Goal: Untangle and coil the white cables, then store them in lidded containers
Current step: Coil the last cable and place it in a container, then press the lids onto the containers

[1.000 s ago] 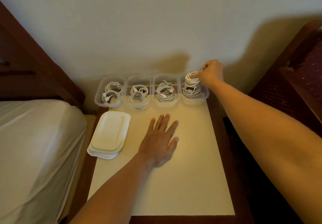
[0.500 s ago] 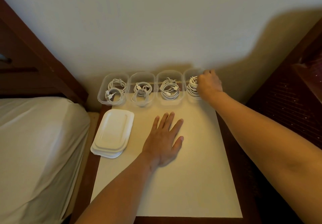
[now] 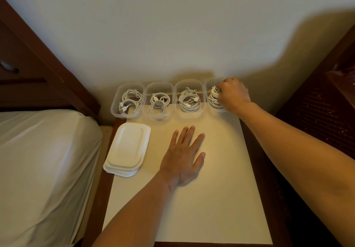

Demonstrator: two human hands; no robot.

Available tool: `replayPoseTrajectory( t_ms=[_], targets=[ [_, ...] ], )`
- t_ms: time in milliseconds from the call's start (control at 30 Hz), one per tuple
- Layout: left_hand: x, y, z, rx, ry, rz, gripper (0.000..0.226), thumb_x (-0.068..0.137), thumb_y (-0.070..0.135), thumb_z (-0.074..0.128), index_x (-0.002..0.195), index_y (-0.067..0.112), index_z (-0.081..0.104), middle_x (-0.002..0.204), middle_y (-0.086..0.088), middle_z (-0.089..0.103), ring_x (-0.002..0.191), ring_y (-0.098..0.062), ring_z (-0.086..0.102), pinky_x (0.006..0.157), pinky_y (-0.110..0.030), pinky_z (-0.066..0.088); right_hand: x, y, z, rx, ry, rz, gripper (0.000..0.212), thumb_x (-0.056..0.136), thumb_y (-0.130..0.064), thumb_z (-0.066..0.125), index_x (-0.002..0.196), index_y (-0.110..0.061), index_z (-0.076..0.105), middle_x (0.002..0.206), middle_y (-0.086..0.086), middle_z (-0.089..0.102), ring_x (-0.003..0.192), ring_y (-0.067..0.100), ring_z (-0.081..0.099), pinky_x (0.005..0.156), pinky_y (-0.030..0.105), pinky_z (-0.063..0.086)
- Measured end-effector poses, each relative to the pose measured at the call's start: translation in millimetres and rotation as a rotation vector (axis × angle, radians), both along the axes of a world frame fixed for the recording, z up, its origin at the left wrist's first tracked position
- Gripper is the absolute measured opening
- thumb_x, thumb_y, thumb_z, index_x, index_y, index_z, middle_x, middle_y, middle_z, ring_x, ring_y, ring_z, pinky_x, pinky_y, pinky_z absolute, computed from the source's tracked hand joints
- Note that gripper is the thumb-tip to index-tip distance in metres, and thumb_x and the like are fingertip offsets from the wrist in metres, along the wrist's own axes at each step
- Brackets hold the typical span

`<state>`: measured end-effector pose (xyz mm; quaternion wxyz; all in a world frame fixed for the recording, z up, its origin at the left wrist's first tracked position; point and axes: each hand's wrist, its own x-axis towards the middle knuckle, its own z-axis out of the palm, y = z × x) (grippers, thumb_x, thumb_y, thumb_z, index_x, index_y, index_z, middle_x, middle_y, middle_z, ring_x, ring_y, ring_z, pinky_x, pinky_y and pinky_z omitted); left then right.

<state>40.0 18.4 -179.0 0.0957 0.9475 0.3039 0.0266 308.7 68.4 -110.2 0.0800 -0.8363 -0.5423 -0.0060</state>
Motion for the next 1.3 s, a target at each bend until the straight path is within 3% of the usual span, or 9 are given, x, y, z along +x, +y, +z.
replayPoseTrajectory(
  t_ms=[233,367,433,500,600,733,800,1033,1300],
  targets=[
    [0.3,-0.5,0.0,-0.011,-0.030,-0.001,0.062,0.104,0.052,0.027,0.162,0.030,0.023,0.173,-0.007,0.010,0.159,-0.026,0.005,0.128,-0.051,0.005,-1.3,-11.1,-0.2,0.176,0.055,0.018,0.034,0.105,-0.025,0.046,0.127,-0.012,0.068,0.139,0.011,0.063,0.128,0.035,0.052,0.103,0.049,0.044],
    [0.0,-0.3,1.0,-0.010,-0.049,0.003,0.059,0.105,0.050,0.029,0.159,0.027,0.030,0.171,-0.009,0.018,0.158,-0.028,0.012,0.128,-0.051,0.008,-19.1,-29.4,-4.3,0.251,0.051,0.045,0.033,0.105,-0.028,0.047,0.123,-0.013,0.070,0.131,0.011,0.066,0.121,0.032,0.053,0.099,0.049,0.044],
    [-1.4,-2.7,5.2,-0.038,-0.099,0.006,0.051,0.105,0.043,0.037,0.151,0.022,0.043,0.164,-0.012,0.033,0.153,-0.032,0.025,0.125,-0.054,0.019,-30.8,-40.1,-6.2,0.237,0.053,-0.001,0.034,0.105,-0.031,0.046,0.118,-0.014,0.072,0.123,0.010,0.067,0.114,0.031,0.054,0.095,0.049,0.046],
    [-6.2,-7.2,8.3,0.043,-0.280,0.063,0.034,0.101,0.029,0.053,0.132,0.016,0.061,0.143,-0.014,0.055,0.134,-0.036,0.046,0.109,-0.057,0.039,-42.3,-51.1,-8.6,0.205,0.065,-0.068,0.035,0.104,-0.033,0.045,0.117,-0.014,0.072,0.120,0.011,0.067,0.113,0.031,0.053,0.095,0.049,0.046],
    [-28.9,-5.5,19.1,0.229,-0.441,0.383,0.028,0.090,0.022,0.068,0.118,0.019,0.070,0.133,-0.013,0.060,0.125,-0.038,0.052,0.099,-0.057,0.045,-52.4,-66.3,-15.3,0.144,0.084,-0.101,0.036,0.102,-0.033,0.047,0.120,-0.012,0.071,0.124,0.012,0.066,0.118,0.033,0.053,0.100,0.050,0.043],
    [-74.6,14.8,42.7,0.114,0.093,0.781,0.074,0.085,0.056,0.057,0.151,0.033,0.036,0.167,-0.021,0.016,0.153,-0.048,0.010,0.117,-0.071,0.018,-59.2,-77.6,-19.8,0.044,0.044,-0.070,0.036,0.102,-0.029,0.051,0.131,-0.013,0.065,0.134,0.013,0.063,0.129,0.035,0.050,0.109,0.050,0.038],
    [-90.1,27.9,46.4,0.021,0.192,0.813,0.088,0.081,0.064,0.053,0.158,0.036,0.019,0.169,-0.023,0.001,0.152,-0.052,0.004,0.114,-0.074,0.019,-61.5,-80.1,-19.0,0.038,0.022,-0.051,0.033,0.102,-0.024,0.052,0.131,-0.016,0.065,0.131,0.013,0.064,0.125,0.035,0.052,0.107,0.049,0.037],
    [-102.9,44.4,46.2,-0.063,0.252,0.729,0.084,0.086,0.068,0.050,0.157,0.035,0.021,0.159,-0.023,0.020,0.137,-0.050,0.036,0.103,-0.061,0.044,-74.4,-99.5,-23.0,0.039,-0.011,-0.050,0.030,0.099,-0.017,0.057,0.125,-0.017,0.070,0.123,0.012,0.068,0.112,0.036,0.059,0.099,0.046,0.040],
    [-100.4,55.5,59.4,-0.169,0.348,0.592,0.082,0.090,0.062,0.046,0.159,0.028,0.017,0.161,-0.026,0.011,0.138,-0.056,0.031,0.106,-0.063,0.041,-86.3,-111.6,-19.3,0.016,0.000,-0.051,0.030,0.101,-0.022,0.055,0.127,-0.022,0.070,0.126,0.005,0.069,0.114,0.030,0.060,0.100,0.045,0.042]
  ],
)
